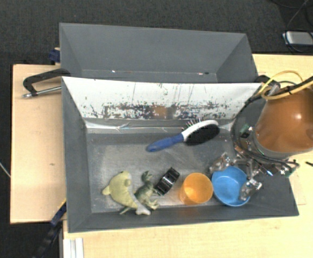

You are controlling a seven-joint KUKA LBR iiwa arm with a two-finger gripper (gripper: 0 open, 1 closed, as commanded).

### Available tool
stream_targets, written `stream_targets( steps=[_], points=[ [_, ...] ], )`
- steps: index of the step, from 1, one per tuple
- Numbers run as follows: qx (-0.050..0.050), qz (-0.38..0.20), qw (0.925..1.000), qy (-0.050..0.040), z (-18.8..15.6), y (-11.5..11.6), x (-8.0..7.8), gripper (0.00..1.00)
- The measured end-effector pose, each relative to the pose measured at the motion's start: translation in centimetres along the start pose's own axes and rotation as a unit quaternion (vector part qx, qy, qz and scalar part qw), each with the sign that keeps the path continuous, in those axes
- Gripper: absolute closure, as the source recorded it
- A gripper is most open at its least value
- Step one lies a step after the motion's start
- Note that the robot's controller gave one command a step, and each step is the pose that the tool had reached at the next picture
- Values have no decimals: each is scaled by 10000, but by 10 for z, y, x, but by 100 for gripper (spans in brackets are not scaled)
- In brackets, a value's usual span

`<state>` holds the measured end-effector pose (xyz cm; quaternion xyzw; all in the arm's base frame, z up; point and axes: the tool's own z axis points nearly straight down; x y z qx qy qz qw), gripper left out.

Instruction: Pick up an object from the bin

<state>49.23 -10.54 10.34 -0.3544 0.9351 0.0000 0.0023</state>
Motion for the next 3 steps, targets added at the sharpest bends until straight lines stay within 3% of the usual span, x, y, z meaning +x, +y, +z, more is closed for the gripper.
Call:
stream_targets(
  steps=[1, 2, 3],
  points=[
    [1, -2469, 9691, -1, 31, 2, -5, 0],
    [-4, -2457, 9693, 1, 31, 2, -6, 0],
    [32, -2494, 9683, -127, 27, 7, -18, 100]
  ],
)
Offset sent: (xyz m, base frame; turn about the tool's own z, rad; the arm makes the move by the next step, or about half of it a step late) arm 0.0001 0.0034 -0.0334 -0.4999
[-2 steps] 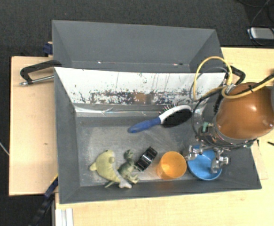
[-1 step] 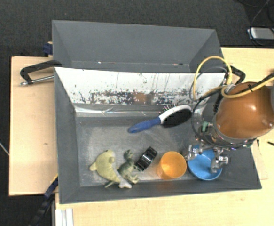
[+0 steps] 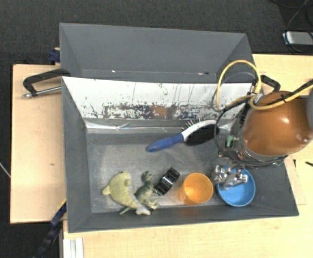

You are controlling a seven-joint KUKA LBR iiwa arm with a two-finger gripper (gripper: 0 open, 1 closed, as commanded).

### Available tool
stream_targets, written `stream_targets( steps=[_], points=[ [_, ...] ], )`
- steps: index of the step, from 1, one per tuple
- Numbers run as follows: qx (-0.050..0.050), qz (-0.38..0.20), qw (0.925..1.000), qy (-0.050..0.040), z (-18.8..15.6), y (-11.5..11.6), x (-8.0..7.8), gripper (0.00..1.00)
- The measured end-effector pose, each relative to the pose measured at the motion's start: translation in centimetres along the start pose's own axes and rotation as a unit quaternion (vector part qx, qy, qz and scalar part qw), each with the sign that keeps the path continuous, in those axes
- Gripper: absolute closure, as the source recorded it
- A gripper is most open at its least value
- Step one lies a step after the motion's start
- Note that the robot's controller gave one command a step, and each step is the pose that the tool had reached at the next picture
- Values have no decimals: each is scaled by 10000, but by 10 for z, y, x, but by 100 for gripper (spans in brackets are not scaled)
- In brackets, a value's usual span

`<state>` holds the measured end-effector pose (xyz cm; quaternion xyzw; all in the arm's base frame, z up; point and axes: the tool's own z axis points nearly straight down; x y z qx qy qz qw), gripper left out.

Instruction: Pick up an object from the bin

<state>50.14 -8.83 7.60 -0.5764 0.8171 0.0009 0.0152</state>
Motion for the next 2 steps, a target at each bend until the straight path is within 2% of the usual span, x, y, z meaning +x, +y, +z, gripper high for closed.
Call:
stream_targets(
  steps=[1, 2],
  points=[
    [-29, -7, 10000, 75, -23, -2, -6, 100],
    [-22, 8, 9999, 109, -112, -6, -10, 100]
  ],
)
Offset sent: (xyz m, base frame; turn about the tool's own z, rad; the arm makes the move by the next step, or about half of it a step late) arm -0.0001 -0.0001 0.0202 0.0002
